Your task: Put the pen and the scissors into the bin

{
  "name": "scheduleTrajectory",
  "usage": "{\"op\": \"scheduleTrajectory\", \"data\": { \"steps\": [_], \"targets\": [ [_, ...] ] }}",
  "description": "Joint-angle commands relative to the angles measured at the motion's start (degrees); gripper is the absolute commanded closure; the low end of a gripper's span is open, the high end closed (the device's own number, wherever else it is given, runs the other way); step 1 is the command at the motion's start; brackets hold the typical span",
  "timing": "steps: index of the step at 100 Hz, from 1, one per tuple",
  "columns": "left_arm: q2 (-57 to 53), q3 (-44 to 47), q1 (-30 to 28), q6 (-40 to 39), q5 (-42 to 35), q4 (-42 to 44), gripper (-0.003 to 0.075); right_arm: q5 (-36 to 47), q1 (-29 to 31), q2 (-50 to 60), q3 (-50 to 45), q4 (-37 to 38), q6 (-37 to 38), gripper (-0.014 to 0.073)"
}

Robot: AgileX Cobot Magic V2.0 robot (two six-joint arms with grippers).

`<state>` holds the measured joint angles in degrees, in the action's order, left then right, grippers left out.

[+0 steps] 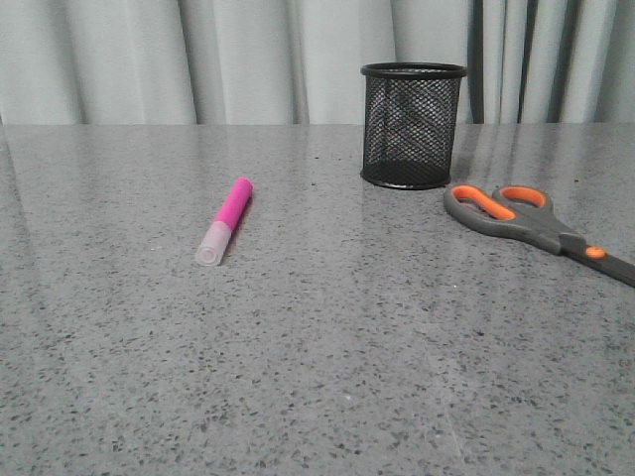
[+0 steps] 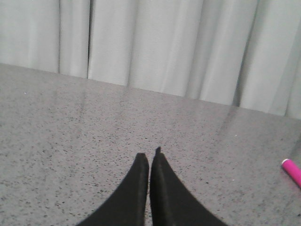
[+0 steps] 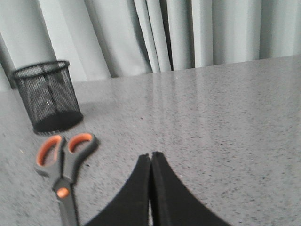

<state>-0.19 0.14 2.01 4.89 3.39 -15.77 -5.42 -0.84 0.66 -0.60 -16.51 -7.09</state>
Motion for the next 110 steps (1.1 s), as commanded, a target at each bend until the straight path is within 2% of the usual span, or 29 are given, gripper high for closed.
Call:
{"op": "scheduleTrajectory", "data": {
  "steps": [1,21,28,37,58,78,98,110],
  "targets": [
    [-1.8,2.5,-0.2,-0.7,-3.9,-6.8,0.0739,5.4,0.3,1.0,-0.8,-4.7,-0.1,0.0670],
    [-1.8,2.4,-0.2,-0.7,-4.2,-18.1,0.0739,5.9,0.3,1.0,-0.7,-18.6,-0.1,0.0670],
    [-1.8,2.3,-0.2,-0.7,-4.2,-22.4,0.0739,5.4,0.3,1.0,-0.3,-20.8,-0.1,0.0669],
    [-1.8,1.8,-0.2,-0.7,-3.9,-24.7,0.0739,3.0,0.3,1.0,1.3,-20.6,-0.1,0.0658],
    [-1.2,-3.5,-0.2,-0.1,0.9,-23.3,0.0740,-4.0,0.3,-3.3,8.1,-17.7,-2.7,0.0657],
    [7.4,-14.3,-0.2,4.8,10.5,-16.3,0.0740,-11.8,0.3,-18.3,18.0,-15.4,-8.0,0.0657],
    [21.6,-27.2,-0.2,16.4,22.9,-15.6,0.0739,-23.1,0.3,-36.1,30.6,-15.4,-14.3,0.0658],
    [29.1,-33.1,-0.2,18.9,28.3,-15.6,0.0738,-27.2,0.3,-43.6,36.8,-15.4,-16.4,0.0663]
  ]
}}
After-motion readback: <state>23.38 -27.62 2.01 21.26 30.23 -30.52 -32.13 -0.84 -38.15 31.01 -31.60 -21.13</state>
